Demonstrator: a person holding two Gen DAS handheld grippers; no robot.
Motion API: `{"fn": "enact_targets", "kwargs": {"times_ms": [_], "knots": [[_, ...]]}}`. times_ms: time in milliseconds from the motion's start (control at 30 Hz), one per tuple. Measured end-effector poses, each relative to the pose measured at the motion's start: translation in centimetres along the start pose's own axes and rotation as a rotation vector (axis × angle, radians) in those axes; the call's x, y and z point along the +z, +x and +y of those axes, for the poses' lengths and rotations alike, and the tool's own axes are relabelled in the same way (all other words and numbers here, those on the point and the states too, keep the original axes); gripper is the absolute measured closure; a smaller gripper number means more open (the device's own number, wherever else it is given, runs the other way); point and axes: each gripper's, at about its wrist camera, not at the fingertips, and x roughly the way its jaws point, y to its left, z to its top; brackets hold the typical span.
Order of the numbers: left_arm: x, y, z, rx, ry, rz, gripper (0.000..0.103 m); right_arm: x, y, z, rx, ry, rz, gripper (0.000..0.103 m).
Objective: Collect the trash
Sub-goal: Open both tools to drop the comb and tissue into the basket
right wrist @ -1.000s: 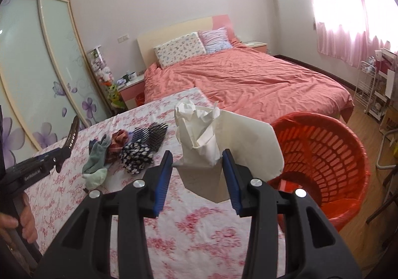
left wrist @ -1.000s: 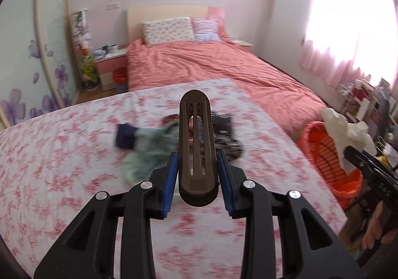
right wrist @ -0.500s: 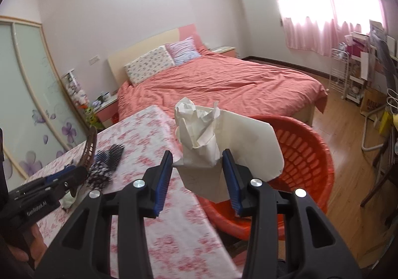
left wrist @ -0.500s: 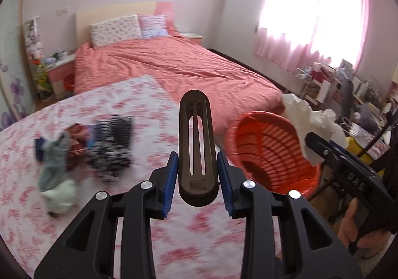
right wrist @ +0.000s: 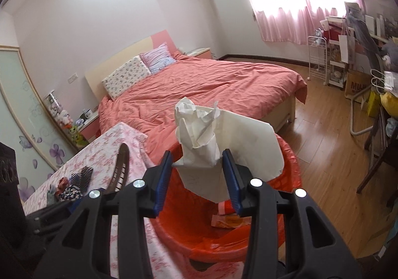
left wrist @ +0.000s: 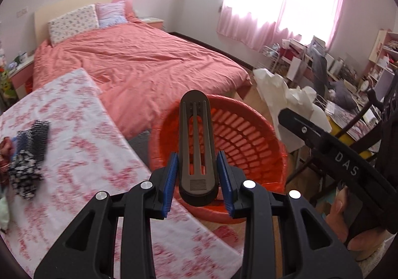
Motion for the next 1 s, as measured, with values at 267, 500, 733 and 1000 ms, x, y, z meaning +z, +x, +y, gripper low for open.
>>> {"fn": "enact_targets", "kwargs": {"times_ms": [267,500,733,1000], "knots": [[0.2,2.4,-1.4,-0.006,0.01,0.054,0.07,0.8,2.0,-1.4,0.0,0.032,0.022,0.06],[-0.2,2.8,-0.2,0.056,-0.03,0.072,0.047,0.8,2.7,-2.1,0.005,0.053,0.034,0.049],[-1.0,0.9,3.4,0.152,-0.099,0.058,0.042,0.9,1.8,-1.6,-0.025,0.026,0.015,0.048],[-3.0,-3.7,9.1,0.318,-0.161,0.01,0.038,0.9,0.3,1.0,-0.026,-0.038,-0.01,0.042]]}}
